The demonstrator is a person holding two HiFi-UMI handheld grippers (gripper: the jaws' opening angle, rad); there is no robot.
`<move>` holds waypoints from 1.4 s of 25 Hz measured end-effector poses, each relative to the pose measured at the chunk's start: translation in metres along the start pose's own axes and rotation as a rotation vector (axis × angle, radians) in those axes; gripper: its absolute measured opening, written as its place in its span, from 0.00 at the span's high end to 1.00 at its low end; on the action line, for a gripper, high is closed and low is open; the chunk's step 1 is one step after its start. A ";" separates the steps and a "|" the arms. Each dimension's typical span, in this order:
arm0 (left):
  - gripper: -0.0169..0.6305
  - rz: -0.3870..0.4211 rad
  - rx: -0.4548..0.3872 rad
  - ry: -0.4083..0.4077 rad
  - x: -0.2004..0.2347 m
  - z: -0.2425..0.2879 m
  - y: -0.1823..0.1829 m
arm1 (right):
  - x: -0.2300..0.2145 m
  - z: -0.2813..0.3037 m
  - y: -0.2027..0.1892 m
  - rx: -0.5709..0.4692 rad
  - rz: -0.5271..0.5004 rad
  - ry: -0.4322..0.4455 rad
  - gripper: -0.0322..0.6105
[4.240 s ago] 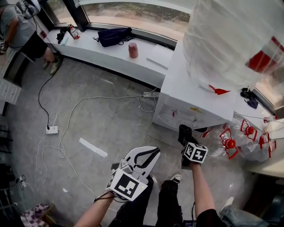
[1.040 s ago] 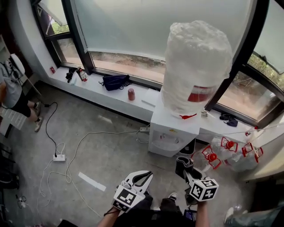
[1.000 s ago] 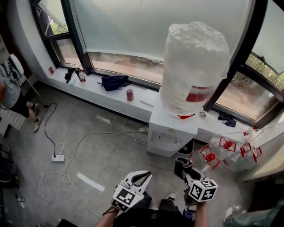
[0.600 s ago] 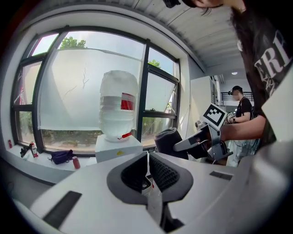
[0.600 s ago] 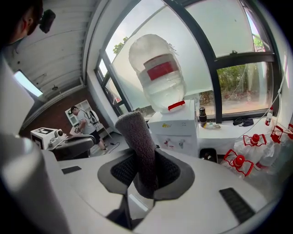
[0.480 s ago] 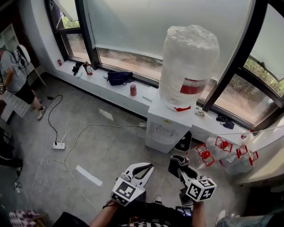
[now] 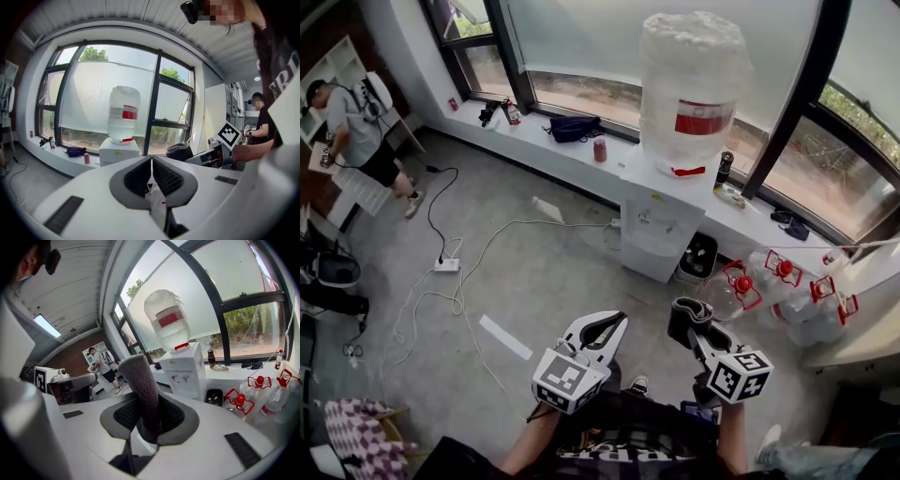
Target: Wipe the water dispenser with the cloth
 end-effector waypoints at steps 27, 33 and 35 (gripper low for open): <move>0.94 0.030 -0.002 0.049 -0.082 -0.049 -0.015 | 0.016 -0.063 -0.030 -0.018 -0.099 0.071 0.79; 0.94 0.026 0.002 0.045 -0.081 -0.050 -0.019 | 0.016 -0.061 -0.034 -0.014 -0.102 0.066 0.79; 0.94 0.025 0.002 0.044 -0.080 -0.051 -0.020 | 0.017 -0.060 -0.034 -0.013 -0.103 0.066 0.79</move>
Point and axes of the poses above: the fingertips, and each gripper's own axes: z forward along the fingers, x to its left, y out of its top, the point moved 10 cm from there along -z, backward along the fingers, and after that the axes turned 1 degree about -x, right-handed, at the moved point
